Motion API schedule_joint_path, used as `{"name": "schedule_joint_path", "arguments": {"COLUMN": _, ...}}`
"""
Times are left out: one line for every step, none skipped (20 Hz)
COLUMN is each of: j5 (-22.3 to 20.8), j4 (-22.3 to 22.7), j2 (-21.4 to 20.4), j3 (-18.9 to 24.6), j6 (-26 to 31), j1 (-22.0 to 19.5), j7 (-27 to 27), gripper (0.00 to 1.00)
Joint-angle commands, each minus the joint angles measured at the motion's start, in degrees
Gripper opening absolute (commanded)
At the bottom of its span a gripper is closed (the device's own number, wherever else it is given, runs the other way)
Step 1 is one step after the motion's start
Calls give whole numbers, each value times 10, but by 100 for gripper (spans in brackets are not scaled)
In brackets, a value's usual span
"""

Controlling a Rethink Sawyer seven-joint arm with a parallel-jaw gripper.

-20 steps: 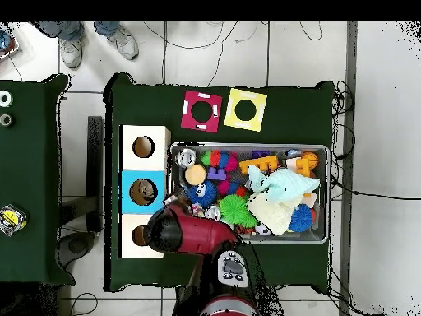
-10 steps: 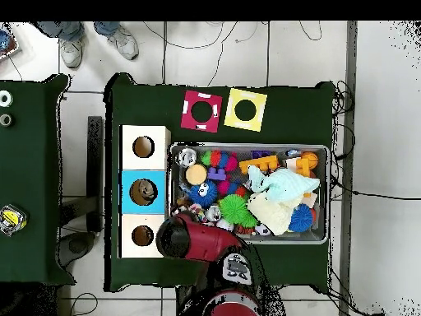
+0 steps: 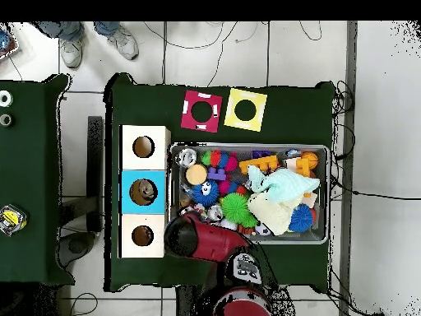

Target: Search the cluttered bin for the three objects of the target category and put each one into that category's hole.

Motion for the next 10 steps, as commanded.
{"name": "schedule_joint_path", "arguments": {"j5": 29, "j4": -2, "j2": 11, "j3": 56, "j6": 8, "j1": -26, "j7": 74, "gripper": 100}}
{"name": "schedule_joint_path", "arguments": {"j5": 31, "j4": -11, "j2": 12, "j3": 56, "j6": 11, "j1": -26, "j7": 72, "gripper": 100}}
{"name": "schedule_joint_path", "arguments": {"j5": 34, "j4": -16, "j2": 14, "j3": 61, "j6": 9, "j1": -27, "j7": 74, "gripper": 100}}
{"name": "schedule_joint_path", "arguments": {"j5": 39, "j4": -19, "j2": 14, "j3": 69, "j6": 7, "j1": -30, "j7": 77, "gripper": 100}}
{"name": "schedule_joint_path", "arguments": {"j5": 43, "j4": -20, "j2": 8, "j3": 73, "j6": 10, "j1": -29, "j7": 81, "gripper": 100}}
{"name": "schedule_joint_path", "arguments": {"j5": 50, "j4": -18, "j2": 0, "j3": 83, "j6": 16, "j1": -30, "j7": 85, "gripper": 100}}
{"name": "schedule_joint_path", "arguments": {"j5": 54, "j4": -19, "j2": -14, "j3": 83, "j6": 30, "j1": -27, "j7": 84, "gripper": 100}}
{"name": "schedule_joint_path", "arguments": {"j5": 59, "j4": -19, "j2": -27, "j3": 83, "j6": 42, "j1": -23, "j7": 85, "gripper": 100}}
{"name": "schedule_joint_path", "arguments": {"j5": 67, "j4": -14, "j2": -40, "j3": 94, "j6": 49, "j1": -28, "j7": 90, "gripper": 100}}
{"name": "schedule_joint_path", "arguments": {"j5": 70, "j4": -11, "j2": -51, "j3": 102, "j6": 55, "j1": -32, "j7": 89, "gripper": 100}}
